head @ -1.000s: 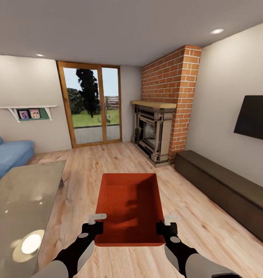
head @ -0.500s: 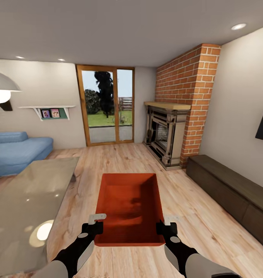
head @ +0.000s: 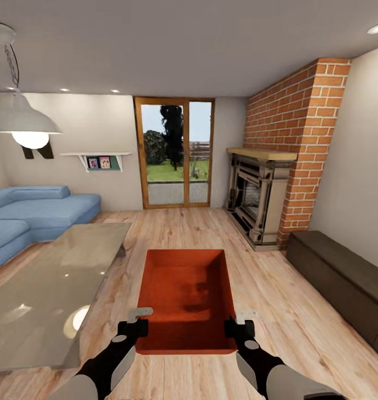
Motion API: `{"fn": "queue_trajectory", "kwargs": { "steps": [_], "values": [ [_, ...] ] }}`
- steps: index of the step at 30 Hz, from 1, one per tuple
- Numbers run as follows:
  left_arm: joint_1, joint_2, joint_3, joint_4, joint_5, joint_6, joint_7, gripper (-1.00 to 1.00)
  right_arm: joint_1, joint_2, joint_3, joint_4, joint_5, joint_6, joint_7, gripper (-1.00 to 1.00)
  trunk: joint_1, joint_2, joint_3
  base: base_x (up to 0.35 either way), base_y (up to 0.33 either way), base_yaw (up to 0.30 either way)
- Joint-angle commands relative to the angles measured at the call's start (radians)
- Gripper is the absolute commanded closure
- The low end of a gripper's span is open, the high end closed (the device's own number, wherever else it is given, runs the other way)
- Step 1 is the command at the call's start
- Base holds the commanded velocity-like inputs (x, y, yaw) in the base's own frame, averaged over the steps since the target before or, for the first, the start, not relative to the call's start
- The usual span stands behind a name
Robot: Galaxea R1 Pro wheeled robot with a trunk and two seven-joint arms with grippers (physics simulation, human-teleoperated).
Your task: Move the two storage containers from the living room to the garage. In the garage, place one container on the floor and stack the other container on top of it (either order is fine).
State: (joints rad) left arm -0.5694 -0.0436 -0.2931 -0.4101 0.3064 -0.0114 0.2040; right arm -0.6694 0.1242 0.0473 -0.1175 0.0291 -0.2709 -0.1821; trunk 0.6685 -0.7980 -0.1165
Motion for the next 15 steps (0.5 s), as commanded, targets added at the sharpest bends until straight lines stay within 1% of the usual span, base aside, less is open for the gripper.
{"fn": "queue_trajectory", "kwargs": {
  "steps": [1,10,15],
  "values": [
    [-0.001,0.004,0.005,-0.001,-0.003,-0.001,0.089,1.0,-0.001,0.0,-0.045,-0.001,0.009,0.001,-0.004,1.0,0.0,-0.001,-0.001,0.0,-0.278,0.265],
    [-0.001,0.004,0.006,-0.002,-0.003,-0.001,0.089,1.0,-0.001,0.0,-0.044,-0.001,0.009,0.001,-0.004,1.0,0.0,-0.001,-0.001,0.0,-0.278,0.266],
    [-0.001,0.004,0.016,-0.003,-0.003,-0.001,0.089,1.0,-0.001,0.0,-0.045,-0.001,0.009,0.001,-0.004,1.0,0.0,-0.001,-0.001,0.0,-0.278,0.266]
  ]
}}
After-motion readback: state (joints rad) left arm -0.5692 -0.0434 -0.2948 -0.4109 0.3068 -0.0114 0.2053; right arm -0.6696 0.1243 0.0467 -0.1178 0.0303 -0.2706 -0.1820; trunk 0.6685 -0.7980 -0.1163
